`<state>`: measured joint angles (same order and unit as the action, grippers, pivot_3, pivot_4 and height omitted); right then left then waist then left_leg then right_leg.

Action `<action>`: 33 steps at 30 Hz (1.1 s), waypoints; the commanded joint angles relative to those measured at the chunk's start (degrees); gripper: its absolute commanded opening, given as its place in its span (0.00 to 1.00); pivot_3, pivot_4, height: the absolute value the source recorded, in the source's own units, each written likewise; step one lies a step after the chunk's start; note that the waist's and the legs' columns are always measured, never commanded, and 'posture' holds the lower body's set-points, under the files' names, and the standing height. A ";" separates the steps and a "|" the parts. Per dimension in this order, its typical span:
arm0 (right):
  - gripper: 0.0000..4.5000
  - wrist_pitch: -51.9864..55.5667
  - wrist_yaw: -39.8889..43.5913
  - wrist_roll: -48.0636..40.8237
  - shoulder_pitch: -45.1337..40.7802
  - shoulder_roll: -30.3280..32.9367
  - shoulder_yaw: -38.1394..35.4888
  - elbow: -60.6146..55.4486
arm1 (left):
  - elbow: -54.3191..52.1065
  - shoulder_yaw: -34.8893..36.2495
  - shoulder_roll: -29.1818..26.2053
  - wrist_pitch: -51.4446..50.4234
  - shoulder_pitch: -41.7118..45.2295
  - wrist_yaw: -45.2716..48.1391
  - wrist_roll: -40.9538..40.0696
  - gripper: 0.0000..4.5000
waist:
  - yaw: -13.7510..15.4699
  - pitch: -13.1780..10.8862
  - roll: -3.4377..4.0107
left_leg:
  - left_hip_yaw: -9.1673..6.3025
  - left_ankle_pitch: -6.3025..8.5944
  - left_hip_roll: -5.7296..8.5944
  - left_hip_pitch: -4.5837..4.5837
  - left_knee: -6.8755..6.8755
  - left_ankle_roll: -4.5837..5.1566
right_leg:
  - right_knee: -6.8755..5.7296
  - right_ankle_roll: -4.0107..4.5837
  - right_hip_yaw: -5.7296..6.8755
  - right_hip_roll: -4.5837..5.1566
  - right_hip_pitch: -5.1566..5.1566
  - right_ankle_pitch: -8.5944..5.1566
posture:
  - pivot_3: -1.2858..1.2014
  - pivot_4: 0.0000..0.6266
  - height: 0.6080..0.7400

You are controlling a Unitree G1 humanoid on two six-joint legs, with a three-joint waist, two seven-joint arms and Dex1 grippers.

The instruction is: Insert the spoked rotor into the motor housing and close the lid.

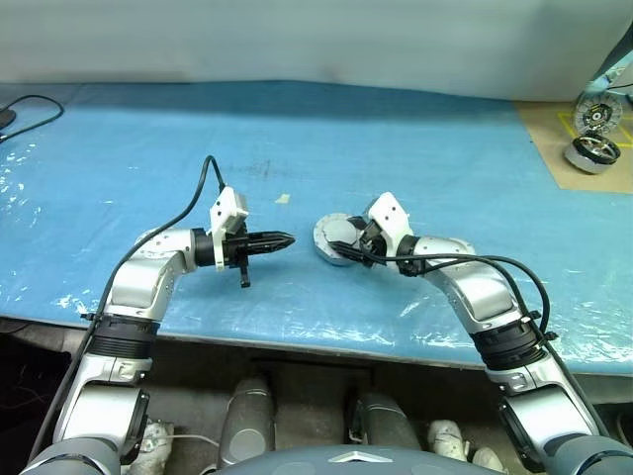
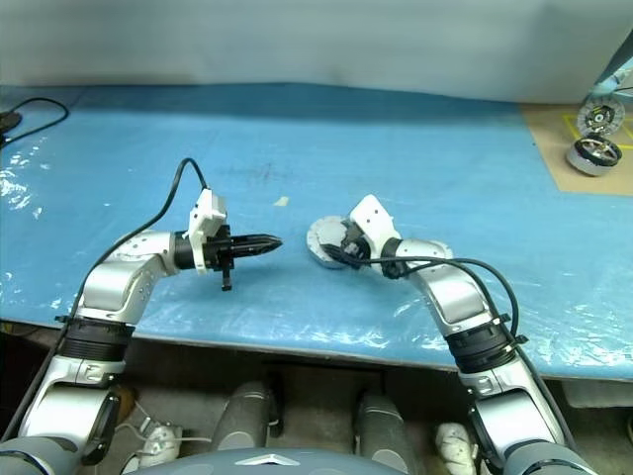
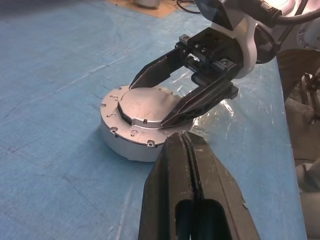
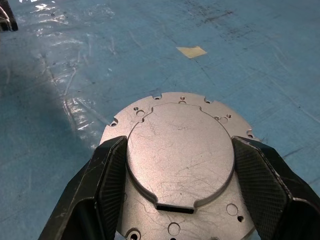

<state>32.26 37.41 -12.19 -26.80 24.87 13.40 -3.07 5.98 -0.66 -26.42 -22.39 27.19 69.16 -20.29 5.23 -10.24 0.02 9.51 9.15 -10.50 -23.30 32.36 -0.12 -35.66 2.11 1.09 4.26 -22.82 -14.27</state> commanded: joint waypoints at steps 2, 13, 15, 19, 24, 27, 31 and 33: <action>0.65 1.18 1.02 -0.38 -1.39 -1.39 -0.04 -0.18 | -0.44 -0.04 -0.81 1.19 1.17 -0.29 -0.86 0.00 | -0.01 0.00 0.00 | 0.02 0.00 0.00 0.00 0.00 0.00 | -0.01 0.00 -0.01 0.00 0.00 0.00 | 0.52 0.24 1.00; 0.65 -0.69 1.79 1.24 -0.52 -1.33 -1.71 6.40 | -1.41 -0.85 -0.65 1.23 0.59 -1.20 -1.24 0.00 | 0.03 0.02 0.00 | 0.33 0.01 -0.04 0.25 0.03 0.00 | -0.03 0.00 -0.04 0.00 0.22 0.00 | 0.52 0.24 1.00; 0.65 1.27 2.57 -1.41 -1.73 -1.28 -4.31 5.26 | -1.36 -1.00 -0.72 1.26 0.62 -1.11 -1.33 0.00 | 0.08 0.01 0.00 | 0.34 0.01 -0.05 0.28 0.07 0.01 | -0.02 0.00 -0.04 0.01 0.28 0.00 | 0.52 0.24 1.00; 0.65 3.54 4.23 -3.68 -3.48 -0.93 -6.07 2.69 | -0.82 -1.28 -0.67 1.48 0.97 -1.05 -1.22 0.00 | 0.20 0.01 0.00 | 0.34 -0.03 -0.11 0.21 0.18 0.06 | -0.02 0.00 -0.04 0.01 0.28 0.00 | 0.52 0.24 1.00; 0.65 2.49 6.16 -2.11 -4.81 0.34 -4.32 2.45 | -0.26 -1.98 -0.28 2.00 1.48 -1.05 -1.07 0.00 | 0.16 0.01 0.00 | 0.36 -0.04 -0.15 0.09 0.17 0.07 | -0.01 0.00 -0.03 0.00 0.15 0.00 | 0.52 0.24 1.00; 0.65 2.00 6.02 -1.32 -4.75 0.03 -4.02 4.10 | -0.60 -2.23 -0.31 1.97 1.36 -1.04 -1.34 0.00 | 0.15 0.01 0.00 | 0.38 -0.03 -0.16 0.07 0.13 0.07 | -0.01 0.00 -0.03 0.00 0.10 0.00 | 0.52 0.24 1.00; 0.65 1.38 5.53 -0.29 -3.78 -0.67 -3.50 4.74 | -0.76 -2.13 -0.58 1.92 1.19 -1.09 -1.65 0.00 | 0.15 0.01 0.00 | 0.43 -0.03 -0.16 0.07 0.11 0.07 | -0.02 0.00 -0.03 0.00 0.08 0.00 | 0.52 0.24 1.00; 0.65 0.70 4.82 0.73 -3.13 -1.14 -3.02 5.52 | -0.92 -2.09 -0.83 1.85 1.00 -0.97 -1.77 0.00 | 0.15 0.01 0.00 | 0.43 -0.04 -0.16 0.08 0.12 0.07 | -0.03 0.00 -0.03 0.00 0.08 0.00 | 0.52 0.24 1.00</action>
<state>34.10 42.98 -12.13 -30.27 24.07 10.02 2.43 6.44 -2.96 -26.60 -21.19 27.96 67.99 -21.17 5.38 -10.23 0.01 9.95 9.11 -10.67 -23.21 32.49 -0.06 -35.70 2.11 1.05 4.25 -22.73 -14.27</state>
